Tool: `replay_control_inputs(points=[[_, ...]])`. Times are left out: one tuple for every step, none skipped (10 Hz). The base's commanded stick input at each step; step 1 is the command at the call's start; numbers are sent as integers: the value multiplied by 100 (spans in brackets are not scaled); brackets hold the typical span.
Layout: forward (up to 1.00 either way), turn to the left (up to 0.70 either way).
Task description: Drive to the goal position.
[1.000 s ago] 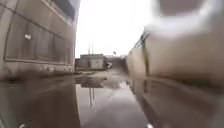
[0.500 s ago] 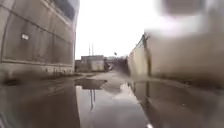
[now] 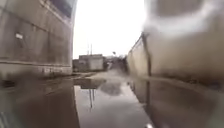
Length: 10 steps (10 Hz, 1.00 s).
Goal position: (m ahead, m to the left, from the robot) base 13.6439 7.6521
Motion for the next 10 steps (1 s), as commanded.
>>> replay_control_inputs(points=[[50,-43],[50,-43],[50,-43],[50,-37],[50,-18],[50,7],[50,7],[50,7],[50,7],[50,7]])
